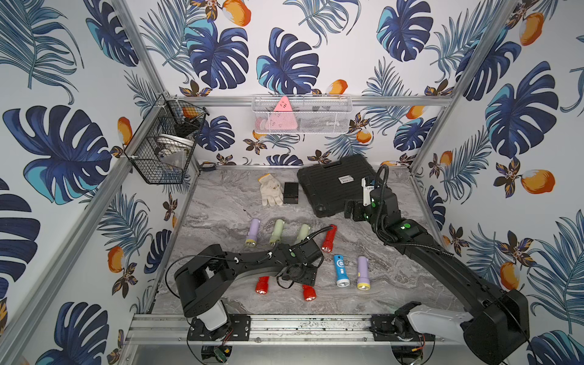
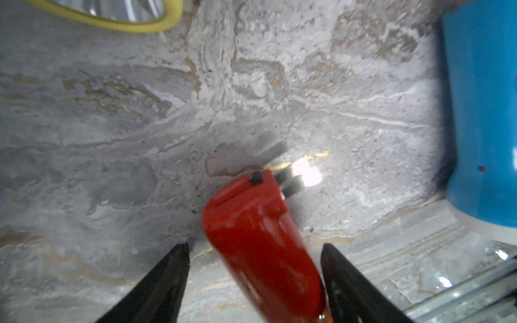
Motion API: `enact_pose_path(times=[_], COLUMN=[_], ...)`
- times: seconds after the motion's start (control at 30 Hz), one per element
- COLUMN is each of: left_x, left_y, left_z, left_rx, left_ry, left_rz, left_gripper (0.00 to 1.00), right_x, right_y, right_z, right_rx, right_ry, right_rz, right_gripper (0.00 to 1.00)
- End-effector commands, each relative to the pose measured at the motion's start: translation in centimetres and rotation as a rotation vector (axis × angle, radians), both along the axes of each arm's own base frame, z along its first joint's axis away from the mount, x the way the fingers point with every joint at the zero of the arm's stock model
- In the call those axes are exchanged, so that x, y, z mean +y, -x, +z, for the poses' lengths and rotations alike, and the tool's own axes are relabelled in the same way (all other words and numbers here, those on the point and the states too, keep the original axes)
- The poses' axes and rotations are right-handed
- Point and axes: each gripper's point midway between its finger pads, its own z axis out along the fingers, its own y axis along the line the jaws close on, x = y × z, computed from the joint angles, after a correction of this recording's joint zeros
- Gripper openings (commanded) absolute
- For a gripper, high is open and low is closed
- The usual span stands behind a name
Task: Close the plug at the bottom of the flashlight
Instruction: Pick up the flashlight from the center of the board.
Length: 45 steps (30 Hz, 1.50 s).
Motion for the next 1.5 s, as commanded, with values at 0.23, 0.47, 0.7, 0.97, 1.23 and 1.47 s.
enact_pose_path(times=[0.23,0.47,0.7,0.97,1.23,1.47], left_x=[0.9,1.0,1.6,1.4,0.5,-1.6], left_y=[0.7,0.3,0.4,0.8,0.2,-1.8], left_z=[-1.3,-0.6,-0.7,-1.6,0.2,5.8], left_rx=[0.018,-0.003,0.010,0.028,-0.022,-0.195], left_ry=[-0.045,-0.069,-0.126,-0.106,-0.052,0.078], left_rz=[-0.048,-0.077,-0.126,-0.126,-0.136,-0.207], left_gripper=[0.56,0.44,0.51,0.36,0.19,0.00], right_x=[0.2,0.3,0.3,0.3,0.0,0.8], right_y=[-0.3,-0.4,-0.4,-0.4,-0.6,-0.6], right_z=[0.2,-0.3,-0.1,-0.3,-0.3,0.1], right_rx=[-0.010,0.006,0.000,0.005,0.001,0.009], right_ry=[0.003,0.011,0.006,0.014,0.028,-0.005], right_rz=[0.008,0.011,0.010,0.007,-0.004,0.032], right_gripper=[1.00,1.00,1.00,1.00,1.00,1.00])
